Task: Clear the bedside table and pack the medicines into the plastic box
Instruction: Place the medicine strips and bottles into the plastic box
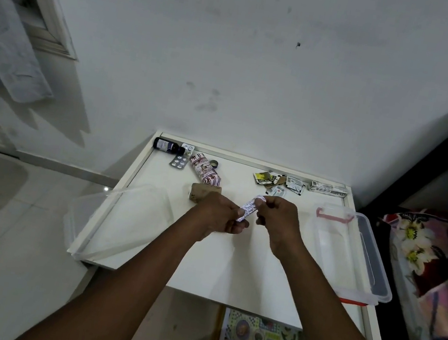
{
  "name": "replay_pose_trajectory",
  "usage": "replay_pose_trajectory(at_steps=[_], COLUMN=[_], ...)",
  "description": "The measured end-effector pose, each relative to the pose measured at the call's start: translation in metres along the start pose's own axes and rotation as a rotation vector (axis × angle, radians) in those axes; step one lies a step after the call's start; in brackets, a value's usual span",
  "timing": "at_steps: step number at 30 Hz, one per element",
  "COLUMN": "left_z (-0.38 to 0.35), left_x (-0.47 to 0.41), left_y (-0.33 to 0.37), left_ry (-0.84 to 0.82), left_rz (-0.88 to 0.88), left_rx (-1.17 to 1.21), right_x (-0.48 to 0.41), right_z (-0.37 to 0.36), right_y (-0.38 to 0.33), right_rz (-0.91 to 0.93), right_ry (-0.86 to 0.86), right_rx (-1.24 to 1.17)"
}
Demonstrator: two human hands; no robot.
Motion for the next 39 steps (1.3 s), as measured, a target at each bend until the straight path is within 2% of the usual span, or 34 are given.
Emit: replay_pose_trajectory(at_steps=[4, 8, 12, 15, 17, 18, 20, 23, 25, 27, 29, 34, 39], left_z=[0.002, 0.002, 0.005, 0.011, 0.024, 0.034, 0.061, 0.093, 0.097, 0.091, 0.088, 0.087, 0.082], left_x=[0.000, -0.007, -0.008, -0.008, -0.010, -0.012, -0.017, -0.022, -0.026, -0.032, -0.032, -0.030, -0.028], left_y=[-0.001, -0.009, -0.009, -0.003, 0.003, 0.007, 0.010, 0.006, 0.003, 0.002, 0.004, 0.010, 0.010], left_ry=[0.066, 0.083, 0.037, 0.062, 0.140, 0.194, 0.316, 0.480, 0.503, 0.468, 0.455, 0.455, 0.416], left_rz=[0.018, 0.080, 0.071, 0.079, 0.076, 0.054, 0.001, -0.038, -0.052, -0.069, -0.082, -0.104, -0.115], left_rx=[0.044, -0.055, -0.167, -0.093, 0.013, 0.064, 0.159, 0.127, 0.078, 0.075, 0.048, 0.021, 0.007], right_x=[0.002, 0.004, 0.004, 0.002, -0.003, -0.007, -0.015, -0.027, -0.048, -0.074, -0.089, -0.072, -0.054], right_z=[-0.008, -0.013, -0.017, -0.020, -0.018, -0.014, -0.004, -0.016, -0.020, -0.012, -0.007, -0.034, -0.034], right_y=[0.002, 0.008, 0.009, 0.007, 0.010, 0.012, 0.016, 0.025, 0.021, 0.018, 0.018, 0.025, 0.028], right_rz=[0.082, 0.093, 0.051, 0.022, 0.006, 0.020, 0.138, 0.292, 0.339, 0.242, 0.160, 0.322, 0.381], right_ry=[0.007, -0.024, -0.065, -0.124, -0.126, -0.089, 0.023, -0.005, 0.036, 0.116, 0.118, 0.024, -0.018], right_rx=[0.066, 0.095, 0.049, -0.057, -0.044, 0.037, 0.395, 0.752, 0.937, 1.087, 1.155, 1.286, 1.248])
Point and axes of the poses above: each hand's wrist, its own x-axis away from the middle knuckle, its own z-axis out of the back of the hand, y = z × x, the point moved 8 cm from there along -x, towards the middle knuckle, and after that the axes turned 6 degrees about -x, right-handed, at the moved point
